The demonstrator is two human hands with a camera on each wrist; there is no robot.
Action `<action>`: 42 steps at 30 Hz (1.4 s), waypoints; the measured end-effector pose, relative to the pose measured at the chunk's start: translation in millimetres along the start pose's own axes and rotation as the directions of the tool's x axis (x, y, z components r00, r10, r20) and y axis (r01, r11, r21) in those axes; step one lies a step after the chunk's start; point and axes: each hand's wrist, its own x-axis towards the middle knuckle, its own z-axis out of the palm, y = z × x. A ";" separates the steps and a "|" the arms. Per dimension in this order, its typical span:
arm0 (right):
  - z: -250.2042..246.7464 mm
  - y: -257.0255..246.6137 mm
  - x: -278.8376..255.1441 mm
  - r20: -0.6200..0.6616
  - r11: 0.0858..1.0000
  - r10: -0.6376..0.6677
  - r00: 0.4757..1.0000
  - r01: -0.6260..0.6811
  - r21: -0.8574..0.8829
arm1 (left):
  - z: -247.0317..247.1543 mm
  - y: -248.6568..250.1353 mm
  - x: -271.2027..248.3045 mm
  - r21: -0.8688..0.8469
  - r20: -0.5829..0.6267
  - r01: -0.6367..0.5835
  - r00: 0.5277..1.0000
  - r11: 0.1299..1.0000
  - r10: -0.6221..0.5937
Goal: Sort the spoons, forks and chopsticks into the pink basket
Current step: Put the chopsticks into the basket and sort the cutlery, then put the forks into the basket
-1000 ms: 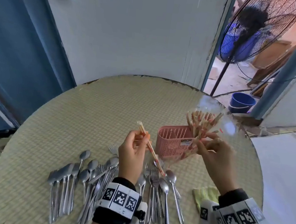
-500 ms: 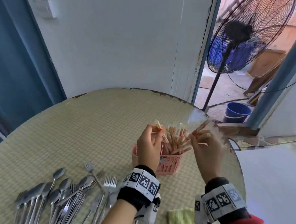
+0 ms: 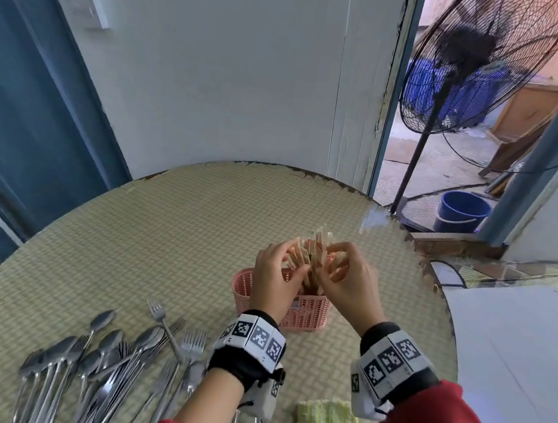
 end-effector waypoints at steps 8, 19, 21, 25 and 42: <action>-16.2 -22.7 30.8 0.065 0.967 -0.241 0.968 0.245 -0.068 | -4.4 12.9 2.7 -0.240 -0.137 0.015 0.989 0.971 -0.049; 2.9 -3.5 21.4 0.015 0.982 -0.186 0.982 0.186 -0.020 | -0.8 2.6 5.1 -0.037 -0.091 0.069 0.993 0.997 -0.072; 4.4 -5.5 20.3 0.008 0.957 -0.278 0.961 0.278 -0.089 | -0.2 2.4 3.4 -0.028 -0.076 0.102 0.992 0.994 -0.103; 10.5 -4.9 20.3 -0.104 0.876 -0.433 0.895 0.391 -0.282 | 0.1 4.0 0.8 -0.040 -0.090 0.140 0.986 0.989 -0.143; 34.2 -4.0 -19.0 0.205 0.896 -0.150 0.967 0.221 -0.385 | -6.5 -17.4 -54.2 -0.011 0.189 0.093 0.978 0.996 -0.089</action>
